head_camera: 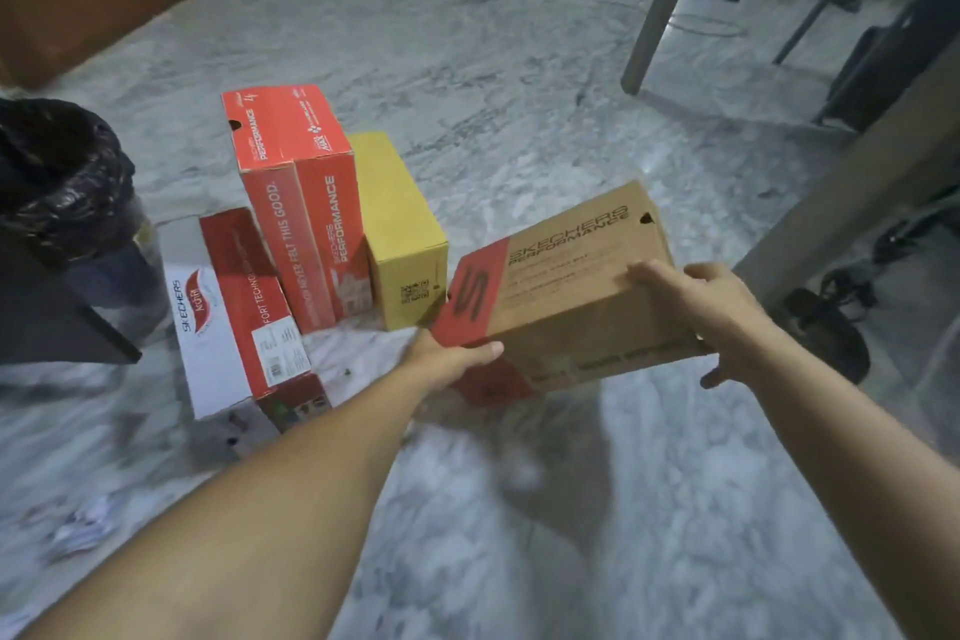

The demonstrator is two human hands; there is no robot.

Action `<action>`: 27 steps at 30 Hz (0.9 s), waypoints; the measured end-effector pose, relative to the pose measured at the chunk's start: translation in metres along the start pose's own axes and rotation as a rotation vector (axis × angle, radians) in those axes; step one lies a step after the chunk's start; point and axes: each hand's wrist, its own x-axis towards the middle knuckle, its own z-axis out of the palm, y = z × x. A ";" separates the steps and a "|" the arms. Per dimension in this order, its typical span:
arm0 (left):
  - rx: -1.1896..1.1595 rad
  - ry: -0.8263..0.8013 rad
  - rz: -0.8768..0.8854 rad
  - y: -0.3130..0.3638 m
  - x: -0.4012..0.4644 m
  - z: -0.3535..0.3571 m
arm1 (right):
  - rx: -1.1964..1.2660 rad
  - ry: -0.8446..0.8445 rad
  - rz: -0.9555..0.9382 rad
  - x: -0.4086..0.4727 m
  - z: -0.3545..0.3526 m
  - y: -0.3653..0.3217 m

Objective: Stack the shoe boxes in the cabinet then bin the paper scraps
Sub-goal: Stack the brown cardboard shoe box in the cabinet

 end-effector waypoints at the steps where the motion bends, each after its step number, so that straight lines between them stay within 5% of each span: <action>1: -0.032 0.026 0.008 -0.002 -0.003 0.000 | -0.002 0.000 0.000 -0.003 -0.001 0.006; 13: -0.246 0.052 0.009 0.010 -0.047 -0.020 | 0.041 -0.078 -0.090 -0.048 -0.031 0.018; 27: -0.158 0.163 0.165 0.055 -0.174 -0.104 | 0.008 -0.247 -0.359 -0.151 -0.086 -0.036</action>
